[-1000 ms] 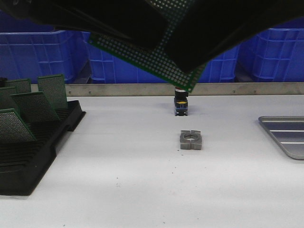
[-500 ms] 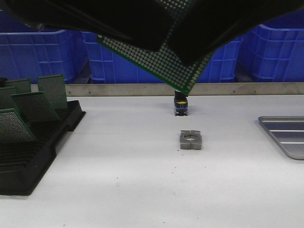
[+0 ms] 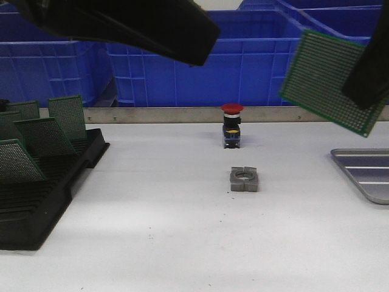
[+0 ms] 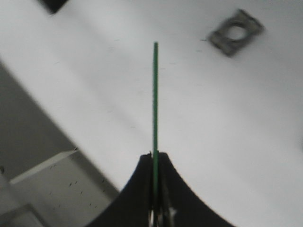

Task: Place circuit board on tray
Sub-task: 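Carry the board with the right gripper over the metal tray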

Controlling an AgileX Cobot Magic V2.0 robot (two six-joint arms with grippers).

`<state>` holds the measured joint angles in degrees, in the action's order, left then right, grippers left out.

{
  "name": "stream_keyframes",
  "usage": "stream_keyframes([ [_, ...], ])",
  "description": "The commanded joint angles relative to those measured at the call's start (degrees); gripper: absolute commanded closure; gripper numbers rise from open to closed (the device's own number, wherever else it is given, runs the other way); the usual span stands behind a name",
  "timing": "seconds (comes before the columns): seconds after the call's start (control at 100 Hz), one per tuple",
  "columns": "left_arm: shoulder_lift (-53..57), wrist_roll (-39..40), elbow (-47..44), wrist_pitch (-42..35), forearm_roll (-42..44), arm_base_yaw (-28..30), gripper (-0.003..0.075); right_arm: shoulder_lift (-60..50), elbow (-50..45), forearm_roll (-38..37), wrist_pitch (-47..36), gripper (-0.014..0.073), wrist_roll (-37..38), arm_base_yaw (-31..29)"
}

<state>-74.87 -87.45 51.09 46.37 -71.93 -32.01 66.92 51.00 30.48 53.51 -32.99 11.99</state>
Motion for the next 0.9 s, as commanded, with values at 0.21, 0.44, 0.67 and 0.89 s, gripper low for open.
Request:
stream_keyframes([
  [0.21,1.7,0.5,1.4,-0.4,-3.7,-0.4,0.0223,14.1,1.7,-1.4,-12.5,0.0661,6.9,-18.2],
  [0.44,1.7,0.5,1.4,-0.4,-3.7,-0.4,0.0223,26.1,4.3,-1.2,-16.7,0.0661,6.9,-23.0],
  [0.67,1.7,0.5,1.4,-0.4,-3.7,-0.4,0.0223,30.9,10.2,-0.5,-17.9,0.0641,6.9,-23.1],
  [0.89,1.7,0.5,1.4,-0.5,-3.5,-0.4,0.0223,31.7,14.9,-3.5,-18.0,0.0164,6.9,-23.3],
])
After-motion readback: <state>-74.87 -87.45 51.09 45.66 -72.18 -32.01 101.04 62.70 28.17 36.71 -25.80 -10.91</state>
